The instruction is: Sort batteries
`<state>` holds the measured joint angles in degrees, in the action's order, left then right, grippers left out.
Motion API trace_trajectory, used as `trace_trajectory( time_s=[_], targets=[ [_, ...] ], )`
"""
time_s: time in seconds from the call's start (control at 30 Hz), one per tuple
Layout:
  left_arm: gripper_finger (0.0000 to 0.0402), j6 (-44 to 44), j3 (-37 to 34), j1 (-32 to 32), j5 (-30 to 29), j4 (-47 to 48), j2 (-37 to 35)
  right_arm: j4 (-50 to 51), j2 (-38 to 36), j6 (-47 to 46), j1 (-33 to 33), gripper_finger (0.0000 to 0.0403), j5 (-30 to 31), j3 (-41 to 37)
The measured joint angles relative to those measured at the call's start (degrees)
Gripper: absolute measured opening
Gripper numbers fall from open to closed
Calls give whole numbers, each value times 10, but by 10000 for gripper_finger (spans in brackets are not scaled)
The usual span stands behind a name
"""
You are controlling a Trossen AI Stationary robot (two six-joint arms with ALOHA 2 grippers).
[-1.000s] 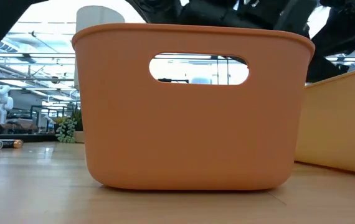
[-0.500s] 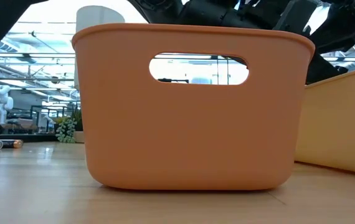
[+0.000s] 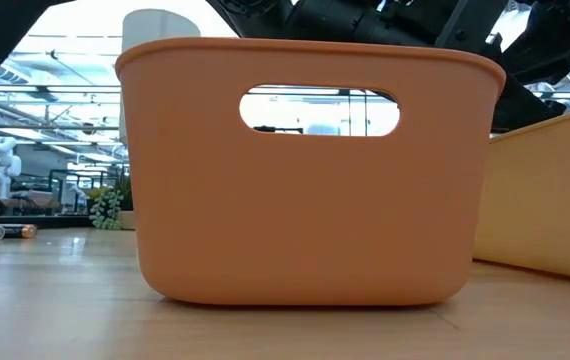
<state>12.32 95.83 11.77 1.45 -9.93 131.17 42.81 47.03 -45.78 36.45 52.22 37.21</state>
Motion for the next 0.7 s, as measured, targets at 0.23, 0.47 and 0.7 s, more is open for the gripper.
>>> trace_trajectory(
  time_s=[0.23,0.47,0.7],
  targets=[
    [162,-5,0,0,-2,-13,0,0,0,2,0,192,-1,0],
    [197,-39,-2,0,-31,43,-59,-2,0,5,0,192,-1,0],
    [198,-37,0,0,-70,345,-178,-16,0,19,0,192,-1,0]
  ],
)
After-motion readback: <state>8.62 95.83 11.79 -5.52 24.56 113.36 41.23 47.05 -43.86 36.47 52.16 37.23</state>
